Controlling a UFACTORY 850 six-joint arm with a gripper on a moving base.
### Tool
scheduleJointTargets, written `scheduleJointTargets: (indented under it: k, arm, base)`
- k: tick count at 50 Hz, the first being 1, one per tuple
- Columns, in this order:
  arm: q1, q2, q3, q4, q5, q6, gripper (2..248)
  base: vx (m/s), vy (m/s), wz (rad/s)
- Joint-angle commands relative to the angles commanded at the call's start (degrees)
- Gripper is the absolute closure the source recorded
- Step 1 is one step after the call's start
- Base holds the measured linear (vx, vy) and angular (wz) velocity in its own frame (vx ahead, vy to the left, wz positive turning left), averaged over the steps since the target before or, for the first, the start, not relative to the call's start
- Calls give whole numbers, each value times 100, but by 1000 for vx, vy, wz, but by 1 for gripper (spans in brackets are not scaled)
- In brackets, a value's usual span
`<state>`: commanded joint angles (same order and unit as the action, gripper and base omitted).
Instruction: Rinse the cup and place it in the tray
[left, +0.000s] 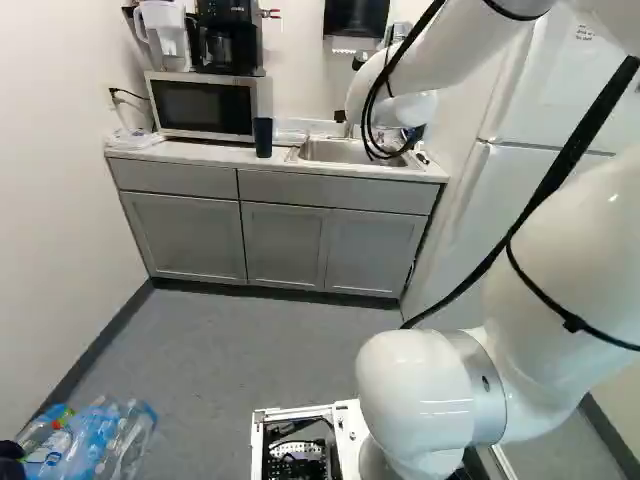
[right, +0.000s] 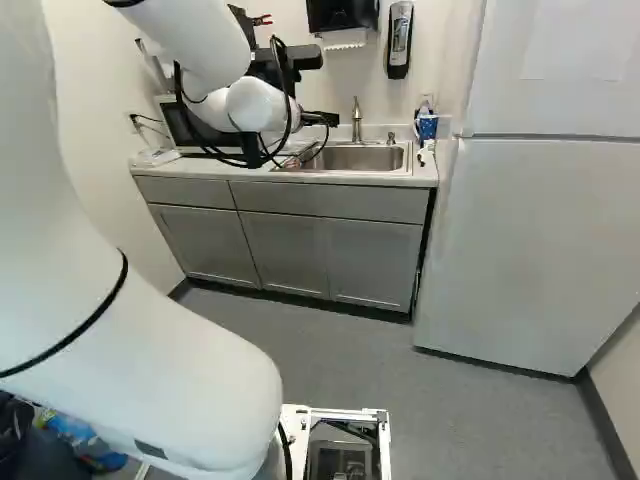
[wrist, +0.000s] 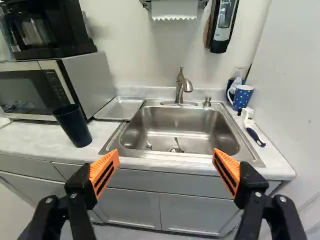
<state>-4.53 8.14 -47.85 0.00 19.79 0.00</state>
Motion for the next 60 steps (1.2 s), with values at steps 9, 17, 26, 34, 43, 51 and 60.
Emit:
scheduleJointTargets:
  k: [9, 17, 26, 34, 43, 51, 60]
  arm:
    - [2, 3, -106, 0, -199, 0, 3]
    - [4, 6, -201, 0, -402, 0, 3]
    - [7, 8, -307, 0, -633, 0, 3]
    - [9, 9, -402, 0, -842, 0, 3]
    - [11, 11, -509, 0, -1078, 0, 3]
    - [13, 12, -605, 0, -1292, 0, 3]
    - [15, 18, -709, 0, -1536, 0, 3]
  base:
    - [0, 0, 0]
    - [0, 0, 0]
    - [0, 0, 0]
    - [0, 0, 0]
    - [0, 0, 0]
    - [0, 0, 0]
    - [0, 0, 0]
